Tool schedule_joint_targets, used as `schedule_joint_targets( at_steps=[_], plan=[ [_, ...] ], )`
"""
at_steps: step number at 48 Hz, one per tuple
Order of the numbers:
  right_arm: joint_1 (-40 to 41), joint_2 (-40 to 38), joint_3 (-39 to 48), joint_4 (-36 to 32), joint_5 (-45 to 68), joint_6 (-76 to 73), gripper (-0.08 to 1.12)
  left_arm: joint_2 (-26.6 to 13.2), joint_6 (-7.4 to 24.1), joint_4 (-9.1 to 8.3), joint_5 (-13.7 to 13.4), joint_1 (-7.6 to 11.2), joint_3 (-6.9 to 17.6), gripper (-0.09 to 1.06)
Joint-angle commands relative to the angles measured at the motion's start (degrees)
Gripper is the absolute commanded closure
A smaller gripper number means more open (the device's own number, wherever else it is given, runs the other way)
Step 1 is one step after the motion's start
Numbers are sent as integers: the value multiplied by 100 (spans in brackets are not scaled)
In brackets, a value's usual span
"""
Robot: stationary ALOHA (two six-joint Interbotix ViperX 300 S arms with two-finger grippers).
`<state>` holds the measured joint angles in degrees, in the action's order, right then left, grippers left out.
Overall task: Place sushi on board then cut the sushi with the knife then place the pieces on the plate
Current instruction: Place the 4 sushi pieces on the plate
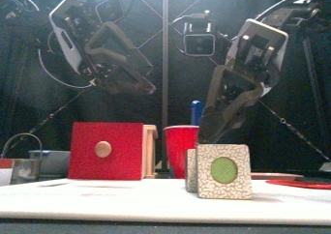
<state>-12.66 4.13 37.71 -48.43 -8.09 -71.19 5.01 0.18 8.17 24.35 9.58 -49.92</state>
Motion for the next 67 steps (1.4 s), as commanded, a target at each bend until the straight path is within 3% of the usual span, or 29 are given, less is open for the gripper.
schedule_joint_targets(
  at_steps=[1, 26, 67],
  plan=[
    [88, -53, -88, -26, 18, 9, 22, 105, 9, 9, 53, 26, 35, 11],
    [141, 53, -97, 9, 88, 0, 22, 413, 0, 18, 53, 79, -290, 11],
    [123, 26, -176, 35, 44, 0, 22, 624, 0, 308, 53, 141, -510, 11]
  ],
)
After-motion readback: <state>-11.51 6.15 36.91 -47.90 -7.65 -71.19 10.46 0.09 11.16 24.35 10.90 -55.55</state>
